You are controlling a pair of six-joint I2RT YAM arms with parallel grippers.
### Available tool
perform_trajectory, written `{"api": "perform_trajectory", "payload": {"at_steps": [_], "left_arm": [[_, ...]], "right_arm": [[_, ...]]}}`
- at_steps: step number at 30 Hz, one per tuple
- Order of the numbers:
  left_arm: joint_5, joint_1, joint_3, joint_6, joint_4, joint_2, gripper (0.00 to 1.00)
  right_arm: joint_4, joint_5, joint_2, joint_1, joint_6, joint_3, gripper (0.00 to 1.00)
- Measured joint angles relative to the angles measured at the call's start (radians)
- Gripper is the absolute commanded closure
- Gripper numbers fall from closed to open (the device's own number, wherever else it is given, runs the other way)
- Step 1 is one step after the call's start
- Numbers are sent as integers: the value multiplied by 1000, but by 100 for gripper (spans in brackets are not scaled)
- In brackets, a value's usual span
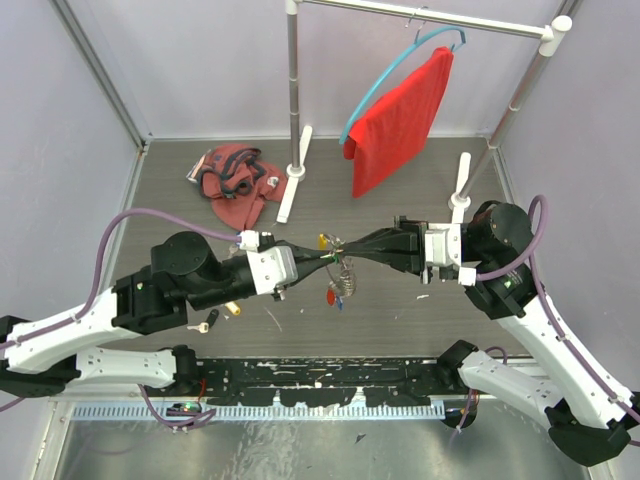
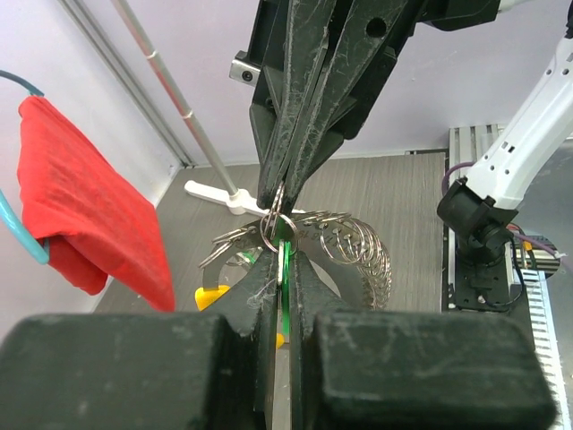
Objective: Put the keys on the keyring
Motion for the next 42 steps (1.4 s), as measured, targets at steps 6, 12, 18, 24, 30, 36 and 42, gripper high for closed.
{"api": "perform_trajectory", "payload": {"at_steps": [6, 12, 18, 24, 30, 36, 42], "left_arm": [[-5, 0, 3, 4, -3, 13, 89], [-7, 0, 29, 6, -16, 55, 89], [-12, 0, 46, 21, -41, 72, 88], [-36, 0, 55, 32, -65, 71, 75], [-68, 0, 58, 39, -96, 61, 72], [-87, 0, 58, 50, -99, 53, 71], [-101, 0, 58, 53, -95, 53, 71]], "right_arm": [[-18, 9, 0, 0, -10, 7, 99], [-22, 10, 0, 0, -14, 8, 99], [-27, 11, 0, 0, -16, 8, 99], [-37, 40, 0, 0, -23, 8, 99], [-68, 94, 2, 0, -29, 8, 99], [-88, 104, 10, 0, -30, 8, 99], [-92, 95, 21, 0, -31, 8, 99]]}}
